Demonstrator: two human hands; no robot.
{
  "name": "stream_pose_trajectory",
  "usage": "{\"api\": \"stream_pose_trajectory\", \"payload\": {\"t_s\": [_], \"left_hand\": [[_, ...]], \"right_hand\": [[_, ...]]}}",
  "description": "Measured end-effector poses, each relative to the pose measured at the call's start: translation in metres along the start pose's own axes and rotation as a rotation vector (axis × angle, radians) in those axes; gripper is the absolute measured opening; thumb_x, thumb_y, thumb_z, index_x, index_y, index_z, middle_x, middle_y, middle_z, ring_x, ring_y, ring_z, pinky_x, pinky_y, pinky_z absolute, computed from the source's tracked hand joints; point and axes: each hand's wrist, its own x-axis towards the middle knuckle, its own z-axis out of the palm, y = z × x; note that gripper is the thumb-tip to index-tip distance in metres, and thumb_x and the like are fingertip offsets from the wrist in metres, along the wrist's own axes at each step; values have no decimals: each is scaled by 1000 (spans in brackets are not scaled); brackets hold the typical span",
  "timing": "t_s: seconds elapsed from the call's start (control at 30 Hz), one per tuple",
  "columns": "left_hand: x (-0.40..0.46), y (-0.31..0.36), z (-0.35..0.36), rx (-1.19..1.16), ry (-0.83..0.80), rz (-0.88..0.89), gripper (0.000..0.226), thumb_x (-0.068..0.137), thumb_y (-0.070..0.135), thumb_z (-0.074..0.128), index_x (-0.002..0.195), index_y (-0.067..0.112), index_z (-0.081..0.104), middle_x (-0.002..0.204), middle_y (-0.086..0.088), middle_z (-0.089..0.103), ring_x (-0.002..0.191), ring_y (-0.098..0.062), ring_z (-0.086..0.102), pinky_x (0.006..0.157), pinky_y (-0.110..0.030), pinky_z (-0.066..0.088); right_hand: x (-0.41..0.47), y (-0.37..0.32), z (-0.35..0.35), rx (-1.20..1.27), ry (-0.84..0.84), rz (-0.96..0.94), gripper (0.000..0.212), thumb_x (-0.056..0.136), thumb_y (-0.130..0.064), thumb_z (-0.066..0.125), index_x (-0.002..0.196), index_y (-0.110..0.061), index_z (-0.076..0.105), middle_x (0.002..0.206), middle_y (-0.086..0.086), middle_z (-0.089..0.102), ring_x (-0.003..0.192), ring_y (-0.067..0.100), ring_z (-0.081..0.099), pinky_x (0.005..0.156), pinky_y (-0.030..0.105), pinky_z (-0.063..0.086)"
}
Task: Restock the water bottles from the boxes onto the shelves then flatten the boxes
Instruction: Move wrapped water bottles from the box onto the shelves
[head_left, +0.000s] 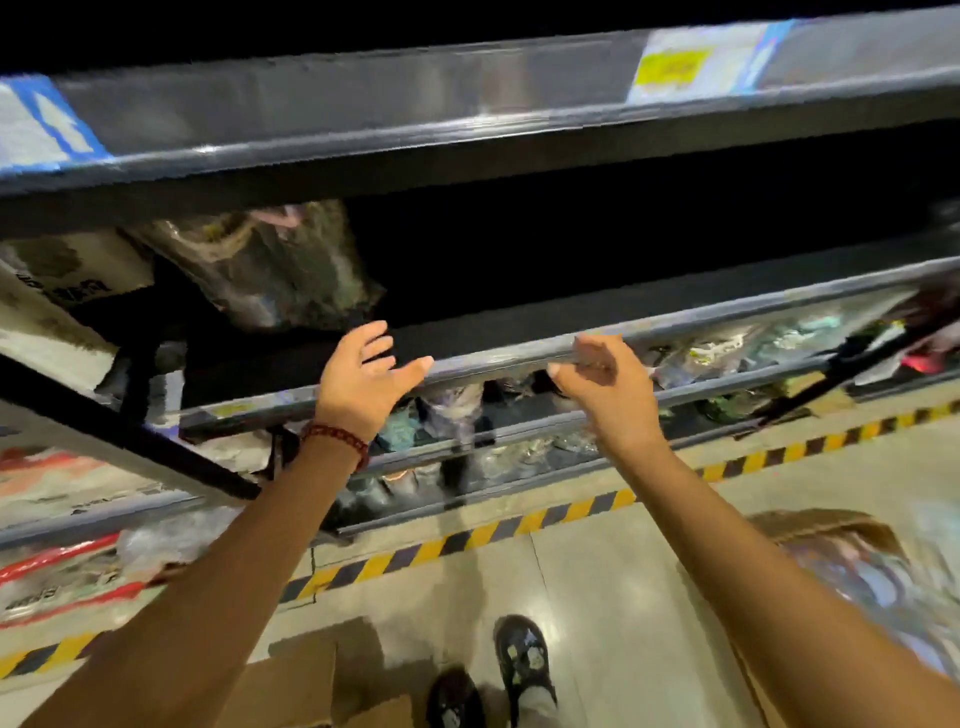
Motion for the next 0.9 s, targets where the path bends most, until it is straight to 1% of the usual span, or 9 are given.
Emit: {"api": "stream_pose_trajectory", "payload": {"t_s": [0.1,0.23,0.3,0.4,0.47,0.57,0.67,0.77,0.9], "left_hand": [[-36,13,60,130,-225,-1,66,82,5,68,140,6,37,142,-13,43,126,-27,47,101,-36,43],[-88,24,148,221,-485,-25,62,78,5,73,134,5,45,129,-10,52,114,-22,55,90,-29,44],[-112,23,189,307,-624,-19,57,77,6,75,128,4,50,113,-3,56,103,-17,58,89,-28,45],[-151,15,244,373,-821,-9,51,76,4,75,122,6,53,119,-8,54,114,-19,52,90,-26,43],[-180,9,275,418,-913,-29,52,75,5,77,121,6,53,121,-9,53,110,-16,51,87,-24,41],[-217,3,326,455,-986,-66,66,65,16,83,122,4,54,121,-14,57,107,-20,56,84,-24,45],[-245,-2,380,490,-1055,-93,55,75,13,78,124,9,53,126,-12,56,109,-21,58,91,-31,49],[-268,-6,442,516,-1105,-58,48,78,11,74,122,11,54,126,-11,57,104,-15,58,92,-30,48],[-297,-3,509,527,-1157,-44,52,80,9,72,128,6,51,120,-6,58,99,-13,57,86,-24,47]], "right_hand": [[-50,22,-68,39,142,147,37,82,-17,73,115,-13,57,116,7,61,101,19,60,91,37,50],[-121,62,-149,63,329,314,31,81,-17,73,108,-15,57,117,10,61,98,23,61,89,43,51],[-159,81,-184,102,415,386,29,82,-14,72,107,-8,60,113,12,62,96,21,61,89,39,51],[-217,106,-231,148,567,462,23,83,-4,68,102,6,62,96,21,61,87,25,59,69,29,50],[-255,124,-254,256,665,543,18,82,-5,69,99,-3,62,93,12,60,87,22,56,61,21,46],[-301,160,-289,371,814,616,20,82,-6,70,100,-7,62,92,7,60,86,20,55,65,22,42],[-327,189,-328,416,926,662,22,83,-4,67,104,-4,62,91,6,61,83,19,57,70,28,46],[-337,212,-371,437,992,669,18,82,-2,66,99,-5,63,84,1,60,82,19,58,77,35,49],[-341,233,-419,430,1062,683,21,81,-1,66,102,-3,62,89,5,63,78,13,57,70,26,46]]}}
